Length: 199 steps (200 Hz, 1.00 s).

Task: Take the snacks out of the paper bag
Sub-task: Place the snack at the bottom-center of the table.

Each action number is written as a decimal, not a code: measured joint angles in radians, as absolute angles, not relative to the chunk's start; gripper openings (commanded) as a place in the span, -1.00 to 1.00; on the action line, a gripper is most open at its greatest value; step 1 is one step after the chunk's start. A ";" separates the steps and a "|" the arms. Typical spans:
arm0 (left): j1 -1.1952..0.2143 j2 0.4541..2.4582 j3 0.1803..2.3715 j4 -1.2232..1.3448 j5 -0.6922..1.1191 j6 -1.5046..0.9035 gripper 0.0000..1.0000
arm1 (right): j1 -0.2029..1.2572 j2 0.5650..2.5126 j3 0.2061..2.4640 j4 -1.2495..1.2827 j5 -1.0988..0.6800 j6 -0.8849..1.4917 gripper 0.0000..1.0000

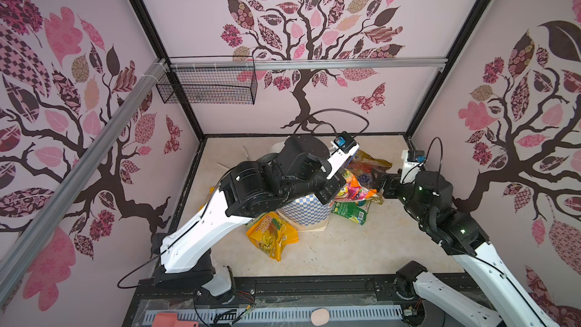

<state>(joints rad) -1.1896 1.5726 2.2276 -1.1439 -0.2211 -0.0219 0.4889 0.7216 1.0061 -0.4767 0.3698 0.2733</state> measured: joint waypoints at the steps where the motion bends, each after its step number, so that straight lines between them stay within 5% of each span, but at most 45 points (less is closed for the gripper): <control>1: -1.192 1.572 2.226 -1.143 -0.221 -0.022 -1.00 | 0.489 0.716 1.003 -0.472 0.380 0.271 0.99; 54: -1.215 1.508 1.921 -1.014 -0.189 -0.108 -1.00 | 0.489 0.538 0.928 -0.354 0.670 0.231 0.99; 199: -1.180 1.877 1.588 -0.604 -0.002 -0.273 -1.00 | 0.489 0.401 0.862 -0.320 0.796 0.308 0.99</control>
